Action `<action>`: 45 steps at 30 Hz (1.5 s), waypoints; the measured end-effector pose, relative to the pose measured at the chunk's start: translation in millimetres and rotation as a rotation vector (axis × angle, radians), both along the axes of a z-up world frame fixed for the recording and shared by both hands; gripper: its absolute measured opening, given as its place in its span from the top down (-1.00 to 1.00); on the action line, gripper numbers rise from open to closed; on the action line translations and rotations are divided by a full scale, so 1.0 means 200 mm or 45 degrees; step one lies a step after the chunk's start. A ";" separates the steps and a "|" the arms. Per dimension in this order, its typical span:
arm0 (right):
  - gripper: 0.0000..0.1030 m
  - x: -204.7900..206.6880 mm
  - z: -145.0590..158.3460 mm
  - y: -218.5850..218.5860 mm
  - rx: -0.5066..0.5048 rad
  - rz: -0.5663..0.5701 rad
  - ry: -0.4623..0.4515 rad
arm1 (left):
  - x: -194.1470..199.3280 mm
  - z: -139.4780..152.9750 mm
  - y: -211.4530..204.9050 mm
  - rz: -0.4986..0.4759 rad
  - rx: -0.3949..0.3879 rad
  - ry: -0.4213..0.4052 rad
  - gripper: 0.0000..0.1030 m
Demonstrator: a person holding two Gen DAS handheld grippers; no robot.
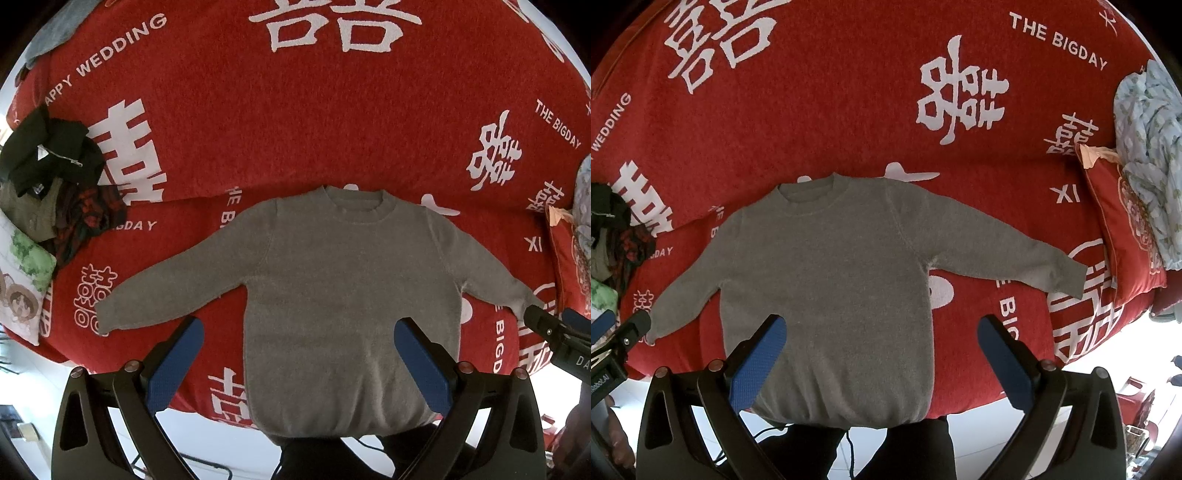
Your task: Fold small clothes
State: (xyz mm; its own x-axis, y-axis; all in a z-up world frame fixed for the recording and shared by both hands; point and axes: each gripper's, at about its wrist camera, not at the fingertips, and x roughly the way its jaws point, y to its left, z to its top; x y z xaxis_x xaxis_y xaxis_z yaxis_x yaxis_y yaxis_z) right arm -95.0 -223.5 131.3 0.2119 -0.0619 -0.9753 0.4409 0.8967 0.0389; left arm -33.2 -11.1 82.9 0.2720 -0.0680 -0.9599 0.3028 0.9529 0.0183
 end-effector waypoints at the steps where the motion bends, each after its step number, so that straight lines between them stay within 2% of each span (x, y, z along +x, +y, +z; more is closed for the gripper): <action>1: -1.00 0.00 0.00 0.00 0.001 0.000 0.001 | 0.00 0.00 0.00 0.003 -0.001 0.002 -1.00; 20: -1.00 0.01 0.00 0.00 -0.001 0.000 0.006 | -0.01 -0.02 0.02 0.015 -0.008 0.010 -1.00; 30: -1.00 -0.02 -0.01 -0.04 0.024 -0.024 -0.006 | 0.01 -0.07 0.00 0.018 -0.038 0.059 -1.00; 33: -1.00 -0.03 -0.03 -0.06 0.055 -0.036 -0.023 | 0.01 -0.12 0.05 0.046 -0.025 0.077 -1.00; 36: -1.00 -0.04 -0.07 -0.06 0.073 -0.043 0.008 | 0.01 -0.21 0.12 0.098 -0.008 0.140 -1.00; 45: -1.00 -0.06 -0.24 0.04 0.136 -0.010 0.110 | 0.04 -0.51 0.40 0.291 -0.083 0.264 -1.00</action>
